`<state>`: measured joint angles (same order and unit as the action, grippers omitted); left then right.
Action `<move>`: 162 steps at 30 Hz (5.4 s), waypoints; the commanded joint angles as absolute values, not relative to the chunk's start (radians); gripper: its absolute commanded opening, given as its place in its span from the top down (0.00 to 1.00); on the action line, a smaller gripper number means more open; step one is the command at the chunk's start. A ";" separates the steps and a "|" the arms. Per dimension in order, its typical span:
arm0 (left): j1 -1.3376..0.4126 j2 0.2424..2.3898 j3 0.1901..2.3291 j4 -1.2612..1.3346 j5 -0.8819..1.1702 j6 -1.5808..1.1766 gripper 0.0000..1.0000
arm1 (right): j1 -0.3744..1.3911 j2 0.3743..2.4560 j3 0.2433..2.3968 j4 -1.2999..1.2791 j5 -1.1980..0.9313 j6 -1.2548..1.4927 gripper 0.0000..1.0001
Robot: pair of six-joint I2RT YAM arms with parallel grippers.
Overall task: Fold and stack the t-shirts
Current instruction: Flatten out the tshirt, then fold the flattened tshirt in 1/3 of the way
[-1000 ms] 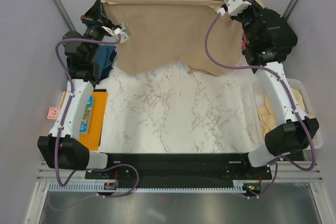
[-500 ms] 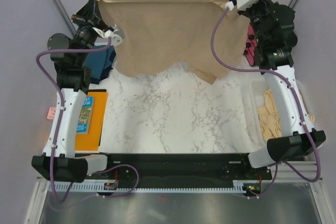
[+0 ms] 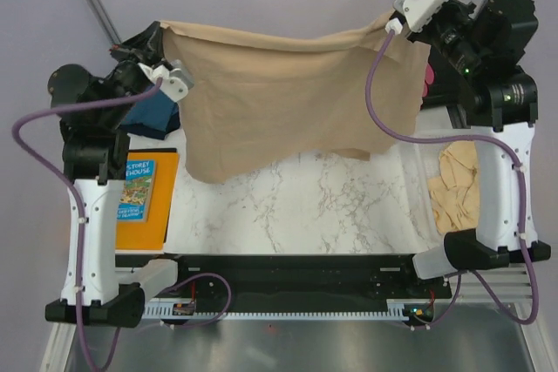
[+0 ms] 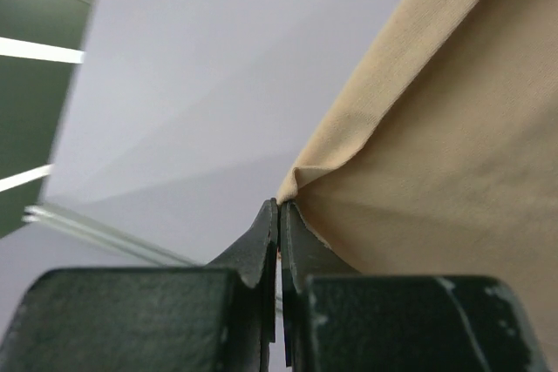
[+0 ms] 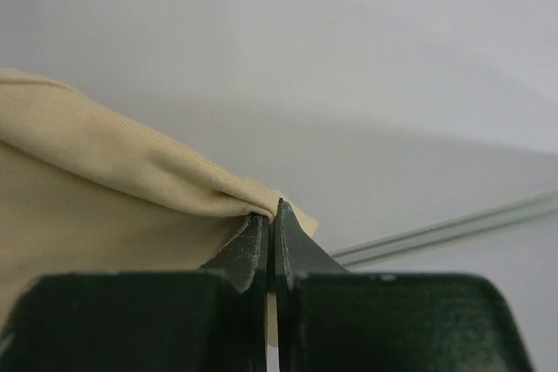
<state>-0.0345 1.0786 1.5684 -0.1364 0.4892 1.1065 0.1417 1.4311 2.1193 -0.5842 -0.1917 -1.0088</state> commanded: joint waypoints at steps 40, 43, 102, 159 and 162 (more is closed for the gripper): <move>-0.049 1.114 0.599 0.166 0.489 1.235 0.98 | 0.101 1.368 1.121 -0.517 -0.314 -1.031 1.00; -0.064 1.030 0.502 0.041 0.526 1.281 0.98 | 0.126 1.341 1.016 -0.593 -0.334 -1.054 1.00; -0.002 1.025 0.655 -0.712 0.499 1.629 0.98 | 0.229 1.537 1.140 -0.925 -0.183 -1.272 1.00; 0.055 1.439 0.871 -0.448 0.499 1.641 0.98 | 0.206 1.862 1.450 -0.813 -0.147 -1.279 1.00; 0.054 1.451 0.873 -0.440 0.497 1.646 0.98 | 0.206 1.874 1.457 -0.807 -0.143 -1.282 1.00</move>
